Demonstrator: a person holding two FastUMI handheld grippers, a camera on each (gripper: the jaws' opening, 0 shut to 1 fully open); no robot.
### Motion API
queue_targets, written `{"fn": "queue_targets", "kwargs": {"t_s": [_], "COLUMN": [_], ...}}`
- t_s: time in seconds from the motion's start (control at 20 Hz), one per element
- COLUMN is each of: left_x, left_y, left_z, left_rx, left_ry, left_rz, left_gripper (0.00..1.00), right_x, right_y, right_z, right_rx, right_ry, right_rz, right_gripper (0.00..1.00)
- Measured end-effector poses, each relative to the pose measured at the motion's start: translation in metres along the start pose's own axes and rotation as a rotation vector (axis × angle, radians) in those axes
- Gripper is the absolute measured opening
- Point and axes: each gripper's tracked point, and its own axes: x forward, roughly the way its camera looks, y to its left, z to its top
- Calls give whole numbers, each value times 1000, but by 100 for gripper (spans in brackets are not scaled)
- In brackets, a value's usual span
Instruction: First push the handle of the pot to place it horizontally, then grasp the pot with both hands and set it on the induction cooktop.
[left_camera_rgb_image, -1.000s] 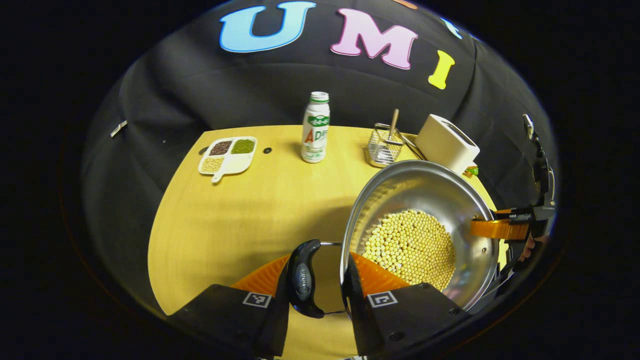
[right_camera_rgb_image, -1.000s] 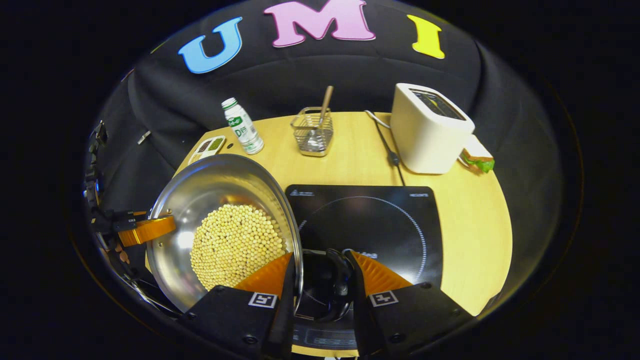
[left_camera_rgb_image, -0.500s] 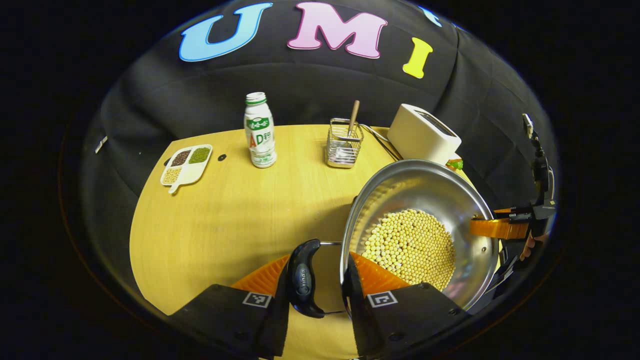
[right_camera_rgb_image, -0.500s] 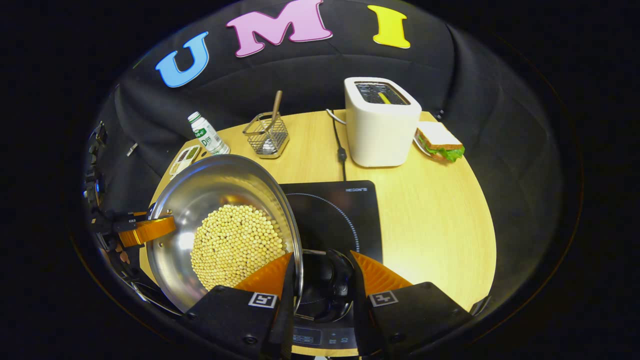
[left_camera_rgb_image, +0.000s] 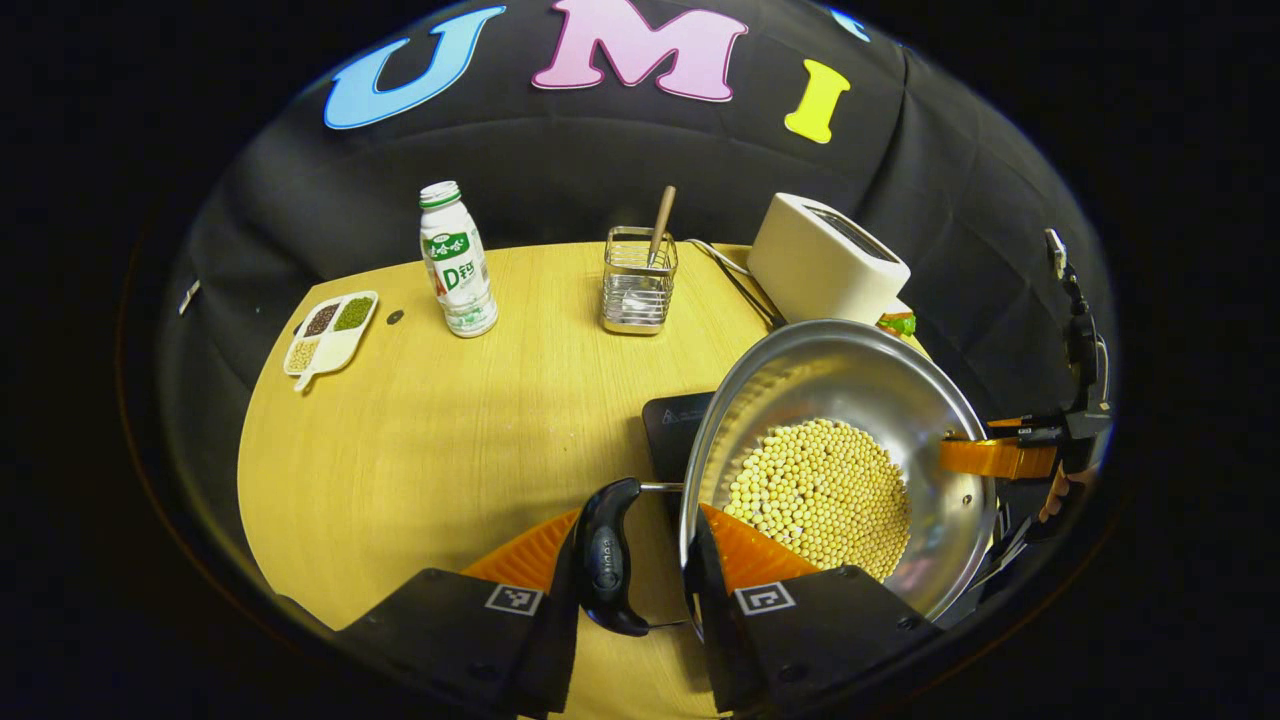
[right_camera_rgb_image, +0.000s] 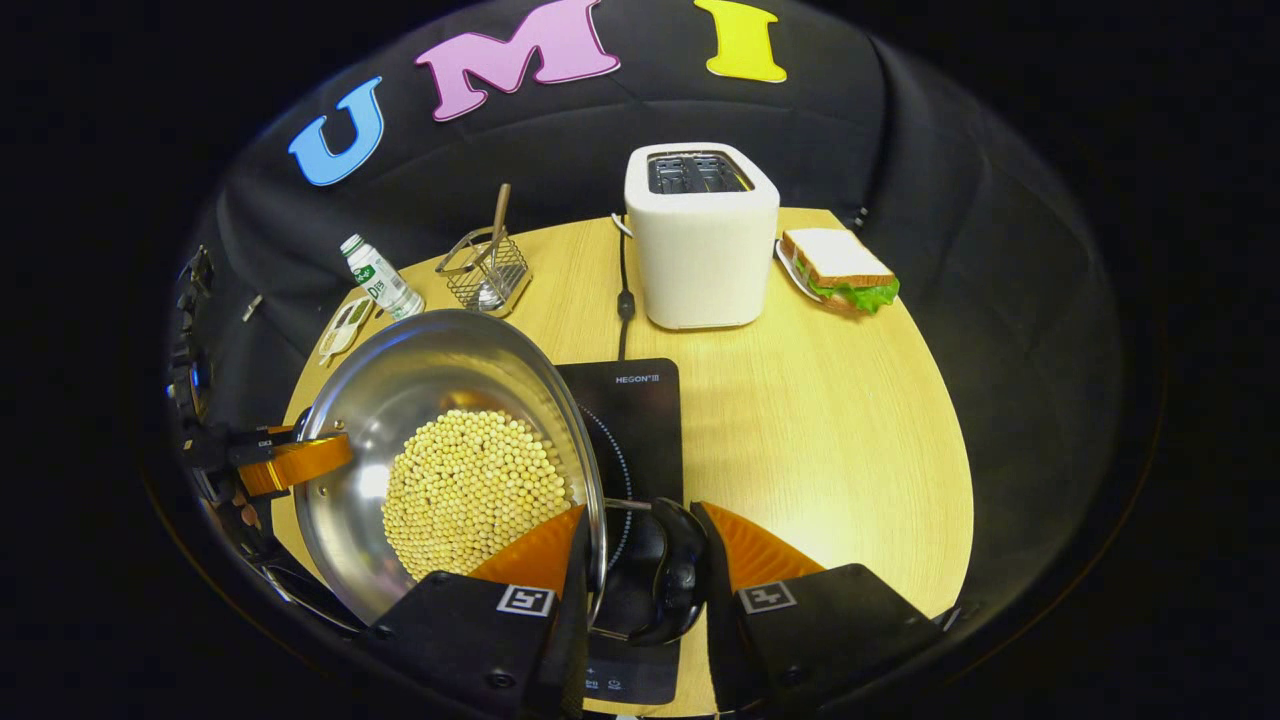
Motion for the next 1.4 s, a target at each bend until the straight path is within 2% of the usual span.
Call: {"fn": "queue_targets", "kwargs": {"t_s": [0.65, 1.4], "left_x": [17, 17], "left_y": [-7, -6], "left_z": [1, -5], "left_rx": [-28, -67], "left_ry": [14, 42], "left_rz": [12, 9], "left_gripper": [55, 58], "right_x": [23, 24], "right_y": [-14, -14], "right_z": [7, 12], "right_rx": [-10, -21], "right_ry": [32, 25], "right_rz": [16, 27], "right_gripper": [52, 52]}}
